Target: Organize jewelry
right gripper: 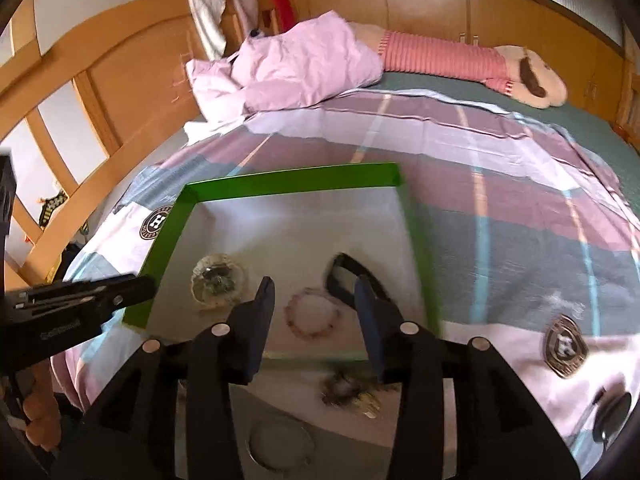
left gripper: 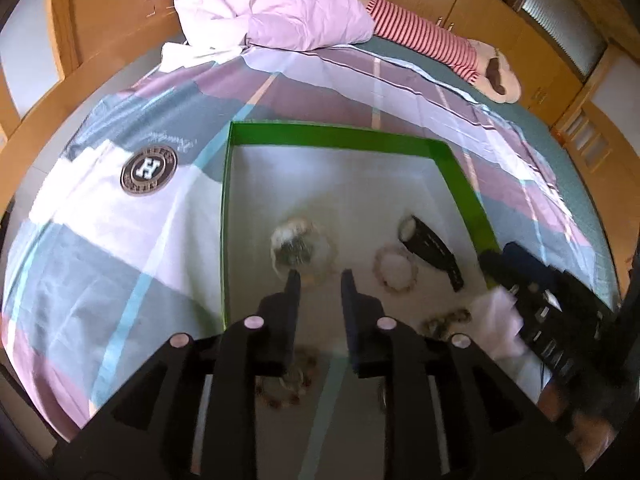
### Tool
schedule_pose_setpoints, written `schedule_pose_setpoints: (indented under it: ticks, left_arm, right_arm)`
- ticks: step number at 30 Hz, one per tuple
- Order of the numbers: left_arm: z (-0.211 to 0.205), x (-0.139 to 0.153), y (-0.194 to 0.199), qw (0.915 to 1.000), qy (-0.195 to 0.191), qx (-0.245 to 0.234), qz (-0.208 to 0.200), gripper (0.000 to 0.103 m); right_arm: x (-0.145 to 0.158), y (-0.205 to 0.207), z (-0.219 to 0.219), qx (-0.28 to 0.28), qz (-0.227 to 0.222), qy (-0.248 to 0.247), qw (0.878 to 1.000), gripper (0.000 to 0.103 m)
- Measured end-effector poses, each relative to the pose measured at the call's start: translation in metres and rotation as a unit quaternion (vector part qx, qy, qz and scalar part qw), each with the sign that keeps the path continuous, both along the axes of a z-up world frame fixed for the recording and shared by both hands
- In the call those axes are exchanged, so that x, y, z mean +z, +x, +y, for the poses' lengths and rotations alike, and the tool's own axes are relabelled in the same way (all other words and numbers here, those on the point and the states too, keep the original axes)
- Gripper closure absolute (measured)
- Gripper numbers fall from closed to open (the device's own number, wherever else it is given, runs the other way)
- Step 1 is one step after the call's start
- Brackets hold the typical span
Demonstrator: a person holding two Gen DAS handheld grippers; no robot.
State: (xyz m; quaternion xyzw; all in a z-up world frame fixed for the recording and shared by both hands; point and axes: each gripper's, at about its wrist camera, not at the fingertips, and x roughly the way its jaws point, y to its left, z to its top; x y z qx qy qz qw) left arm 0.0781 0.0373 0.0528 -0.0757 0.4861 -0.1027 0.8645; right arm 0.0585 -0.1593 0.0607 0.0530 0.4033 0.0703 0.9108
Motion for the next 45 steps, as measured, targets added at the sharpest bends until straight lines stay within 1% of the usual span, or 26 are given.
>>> schedule_pose_setpoints:
  ticks: [2,3,5,6,7,8,11,12,13,15,19,20,21,22,23,27,29,33,35,37,38,40,42,45]
  left_arm:
    - [0.004,-0.004,-0.019,0.9999,-0.014,-0.005,0.001,0.083]
    - [0.007,-0.008,-0.028,0.9997,-0.021,-0.005,0.004,0.080]
    - [0.016,-0.019,-0.041,0.9994,-0.030,0.015,0.009,0.078]
    - [0.019,-0.023,-0.043,0.9992,-0.031,0.023,0.014,0.078]
    - [0.025,-0.031,-0.044,0.9984,-0.033,0.037,0.027,0.078]
    - [0.028,-0.036,-0.042,0.9976,-0.035,0.045,0.040,0.078]
    - [0.039,-0.050,-0.041,0.9949,-0.033,0.069,0.065,0.077]
    - [0.042,-0.054,-0.041,0.9940,-0.032,0.076,0.071,0.074]
    - [0.045,-0.059,-0.041,0.9928,-0.035,0.083,0.080,0.071]
    - [0.053,-0.069,-0.039,0.9893,-0.034,0.101,0.099,0.069]
    - [0.060,-0.083,-0.037,0.9840,-0.035,0.120,0.127,0.068]
    - [0.059,-0.083,-0.037,0.9841,-0.033,0.118,0.128,0.067]
    - [0.059,-0.083,-0.037,0.9843,-0.029,0.118,0.128,0.066]
    - [0.056,-0.083,-0.037,0.9849,-0.024,0.116,0.126,0.064]
    - [0.055,-0.083,-0.037,0.9853,-0.022,0.114,0.125,0.063]
    - [0.051,-0.083,-0.037,0.9865,-0.015,0.108,0.123,0.062]
    - [0.051,-0.083,-0.036,0.9865,-0.013,0.108,0.122,0.062]
    - [0.051,-0.085,-0.035,0.9856,-0.013,0.111,0.127,0.062]
    - [0.049,-0.086,-0.035,0.9857,-0.014,0.104,0.132,0.062]
    - [0.045,-0.087,-0.036,0.9860,-0.014,0.091,0.139,0.062]
    - [0.042,-0.089,-0.036,0.9859,-0.008,0.087,0.142,0.062]
    - [0.041,-0.091,-0.037,0.9853,0.000,0.087,0.147,0.062]
    - [0.041,-0.093,-0.036,0.9843,-0.002,0.087,0.153,0.062]
    - [0.040,-0.097,-0.035,0.9830,0.001,0.086,0.162,0.058]
  right_arm:
    - [0.002,-0.014,-0.019,-0.018,0.001,0.008,1.000,0.062]
    - [0.001,-0.022,-0.031,-0.032,0.005,0.011,0.999,0.062]
    - [-0.007,-0.032,-0.046,-0.052,0.019,0.010,0.998,0.062]
    - [-0.018,-0.035,-0.052,-0.059,0.033,0.003,0.998,0.062]
    - [-0.026,-0.036,-0.054,-0.061,0.045,0.000,0.997,0.066]
    - [-0.037,-0.035,-0.054,-0.062,0.060,-0.002,0.996,0.067]
    - [-0.059,-0.031,-0.047,-0.050,0.082,-0.007,0.995,0.067]
    - [-0.068,-0.026,-0.043,-0.052,0.091,-0.014,0.994,0.067]
    - [-0.073,-0.023,-0.041,-0.052,0.096,-0.014,0.994,0.067]
    - [-0.082,-0.017,-0.036,-0.045,0.103,-0.014,0.994,0.066]
    - [-0.095,-0.006,-0.021,-0.017,0.113,-0.030,0.993,0.066]
    - [-0.098,-0.005,-0.019,-0.012,0.114,-0.032,0.993,0.068]
    - [-0.098,-0.006,-0.016,-0.005,0.111,-0.039,0.993,0.075]
    - [-0.097,-0.006,-0.014,0.004,0.110,-0.039,0.993,0.092]
    - [-0.097,-0.008,-0.012,0.012,0.115,-0.034,0.993,0.094]
    - [-0.094,-0.022,-0.010,0.025,0.121,-0.027,0.992,0.095]
    - [-0.094,-0.031,-0.013,0.026,0.123,-0.016,0.992,0.095]
    - [-0.094,-0.050,-0.024,0.014,0.129,0.015,0.991,0.095]
    - [-0.094,-0.058,-0.030,0.006,0.129,0.021,0.991,0.095]
    - [-0.095,-0.062,-0.032,0.002,0.131,0.023,0.991,0.095]
    - [-0.095,-0.064,-0.033,-0.001,0.132,0.026,0.991,0.095]
    - [-0.095,-0.065,-0.033,-0.003,0.131,0.027,0.991,0.095]
    - [-0.095,-0.065,-0.033,-0.004,0.131,0.030,0.991,0.095]
    - [-0.095,-0.064,-0.033,-0.007,0.131,0.030,0.991,0.095]
